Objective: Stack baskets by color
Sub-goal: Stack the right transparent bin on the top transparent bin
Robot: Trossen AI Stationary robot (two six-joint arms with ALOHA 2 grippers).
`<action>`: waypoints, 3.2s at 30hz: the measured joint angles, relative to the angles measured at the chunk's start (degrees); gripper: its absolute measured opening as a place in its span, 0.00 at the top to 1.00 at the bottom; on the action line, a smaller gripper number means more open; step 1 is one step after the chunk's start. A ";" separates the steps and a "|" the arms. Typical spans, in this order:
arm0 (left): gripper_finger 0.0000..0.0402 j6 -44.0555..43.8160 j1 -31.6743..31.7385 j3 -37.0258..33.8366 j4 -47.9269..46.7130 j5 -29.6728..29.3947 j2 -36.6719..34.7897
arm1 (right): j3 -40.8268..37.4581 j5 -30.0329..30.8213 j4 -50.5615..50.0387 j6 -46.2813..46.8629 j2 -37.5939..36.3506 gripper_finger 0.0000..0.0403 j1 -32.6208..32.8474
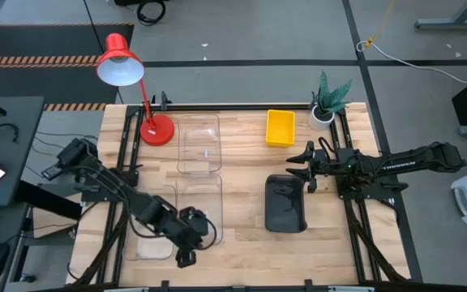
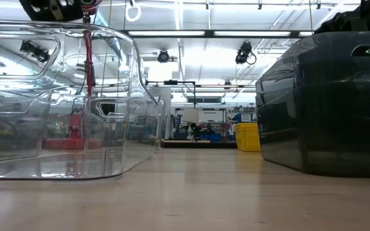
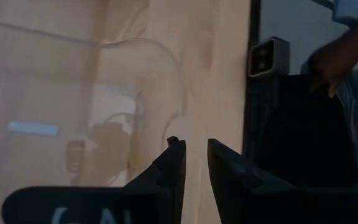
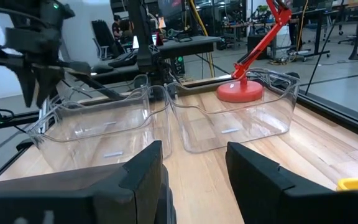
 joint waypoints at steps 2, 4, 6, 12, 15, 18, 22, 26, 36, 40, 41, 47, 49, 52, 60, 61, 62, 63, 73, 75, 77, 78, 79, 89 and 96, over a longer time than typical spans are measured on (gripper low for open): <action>0.82 1.03 -0.48 1.09 -0.33 -0.08 0.75 | 0.00 -0.02 -0.12 0.00 0.02 0.55 0.02; 0.81 0.81 -0.58 1.24 -0.21 -1.22 1.18 | 0.00 -0.01 -0.05 0.00 0.00 0.55 0.00; 0.78 0.16 -0.56 1.22 -0.44 -3.04 1.54 | 0.00 -0.02 -0.07 0.00 0.02 0.55 0.02; 0.62 0.14 -0.34 1.19 -0.81 -5.47 1.57 | 0.00 0.00 -0.09 0.02 0.02 0.55 0.00; 0.52 0.18 -0.35 1.19 -0.77 -5.59 1.65 | 0.00 0.00 -0.09 0.01 0.01 0.55 0.00; 0.44 0.18 -0.36 1.13 -0.73 -5.64 2.52 | 0.00 -0.02 -0.09 0.00 0.02 0.55 0.02; 0.38 -0.15 -0.41 1.17 -0.23 -5.53 4.31 | 0.00 -0.02 0.08 0.00 0.02 0.55 0.02; 0.38 -0.43 -0.55 1.17 0.14 -3.78 6.40 | 0.00 -0.02 0.17 0.00 0.11 0.55 0.02; 0.43 -0.35 -0.89 1.13 -3.31 -3.58 9.38 | 0.00 -0.02 -0.07 0.00 0.11 0.55 0.02; 0.46 -0.02 -0.91 1.13 -4.07 -4.25 10.68 | 0.00 0.02 -0.10 0.02 0.11 0.55 0.01; 0.47 0.07 -0.91 1.13 -4.19 -4.29 10.96 | 0.00 0.02 -0.09 0.01 0.13 0.55 0.00; 0.53 0.76 -0.78 1.11 -4.97 -4.68 11.43 | 0.00 0.04 0.23 0.01 0.13 0.55 0.00; 0.56 0.79 -0.78 1.11 -5.03 -4.87 11.43 | 0.00 0.02 0.12 0.00 0.17 0.55 0.01; 0.60 0.79 -0.78 1.11 -5.16 -5.10 11.43 | 0.00 0.00 0.13 0.00 0.17 0.55 0.02; 0.76 1.65 -0.78 1.11 -5.27 -5.18 11.43 | 0.00 0.02 0.15 0.00 0.17 0.55 0.02; 0.79 1.66 -0.78 1.11 -5.27 -5.17 11.43 | 0.00 0.01 0.15 0.01 0.17 0.55 0.00; 0.82 1.66 -0.78 1.11 -5.27 -5.17 11.43 | 0.00 0.00 0.15 0.01 0.17 0.55 0.02; 0.85 1.66 -0.78 1.11 -5.27 -5.17 11.43 | -0.01 0.01 0.15 0.01 0.17 0.55 0.02; 0.96 2.04 -0.63 1.13 -4.83 -0.97 10.36 | 0.00 0.02 0.15 0.02 0.17 0.55 0.02; 0.97 1.86 -0.69 1.13 -4.57 0.39 9.15 | 0.00 0.00 0.15 0.00 0.17 0.55 0.00; 0.97 1.81 -0.69 1.13 -4.28 1.19 7.93 | -0.01 0.02 0.15 0.01 0.17 0.55 0.02; 0.97 1.68 -0.74 1.25 -4.14 1.35 7.34 | 0.00 0.00 0.17 0.00 0.17 0.55 0.01; 0.97 1.71 -0.83 1.63 -4.30 1.35 6.90 | 0.00 0.00 0.16 0.00 0.17 0.55 0.02; 0.98 4.96 -0.44 13.70 -14.65 -0.41 6.27 | -0.01 0.00 0.15 0.00 0.17 0.55 0.02; 0.98 8.39 -0.36 21.78 -21.70 -4.74 6.29 | -0.01 0.01 0.19 0.01 0.17 0.55 0.00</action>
